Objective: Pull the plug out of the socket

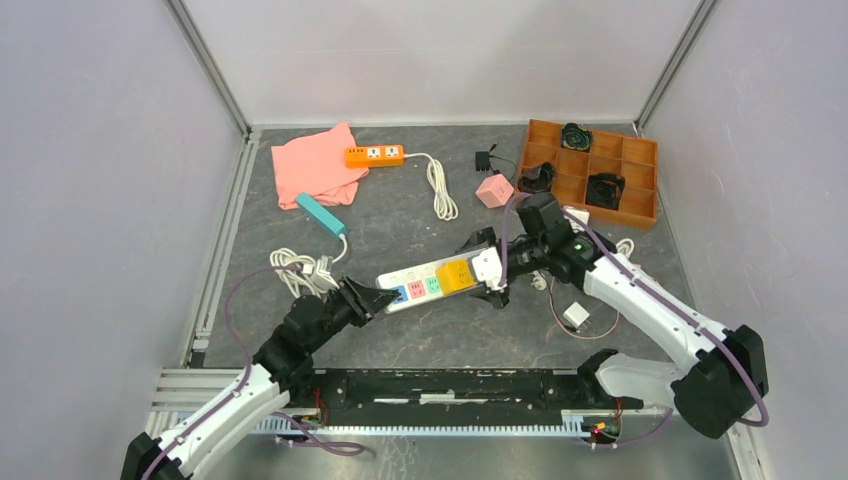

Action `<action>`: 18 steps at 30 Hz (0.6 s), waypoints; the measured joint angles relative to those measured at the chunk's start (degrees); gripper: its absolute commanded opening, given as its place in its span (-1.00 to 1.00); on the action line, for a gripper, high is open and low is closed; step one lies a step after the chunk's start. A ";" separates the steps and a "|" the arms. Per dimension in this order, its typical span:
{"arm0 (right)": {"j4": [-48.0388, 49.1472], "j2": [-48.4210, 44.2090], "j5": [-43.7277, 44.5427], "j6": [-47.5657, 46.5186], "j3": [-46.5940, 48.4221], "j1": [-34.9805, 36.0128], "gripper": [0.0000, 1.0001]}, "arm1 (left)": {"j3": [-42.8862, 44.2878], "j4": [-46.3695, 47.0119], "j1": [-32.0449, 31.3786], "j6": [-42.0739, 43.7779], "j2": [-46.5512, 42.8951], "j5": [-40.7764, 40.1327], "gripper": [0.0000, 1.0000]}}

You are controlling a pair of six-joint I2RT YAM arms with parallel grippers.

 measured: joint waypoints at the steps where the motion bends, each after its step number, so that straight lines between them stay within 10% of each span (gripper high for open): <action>1: 0.09 0.46 1.11 0.04 -0.15 0.87 0.96 | 0.00 0.02 0.00 0.00 0.04 0.02 -0.96; 18: 4.15 9.33 14.45 3.08 -0.20 7.04 0.96 | 0.09 0.98 0.00 0.02 1.31 0.39 -0.96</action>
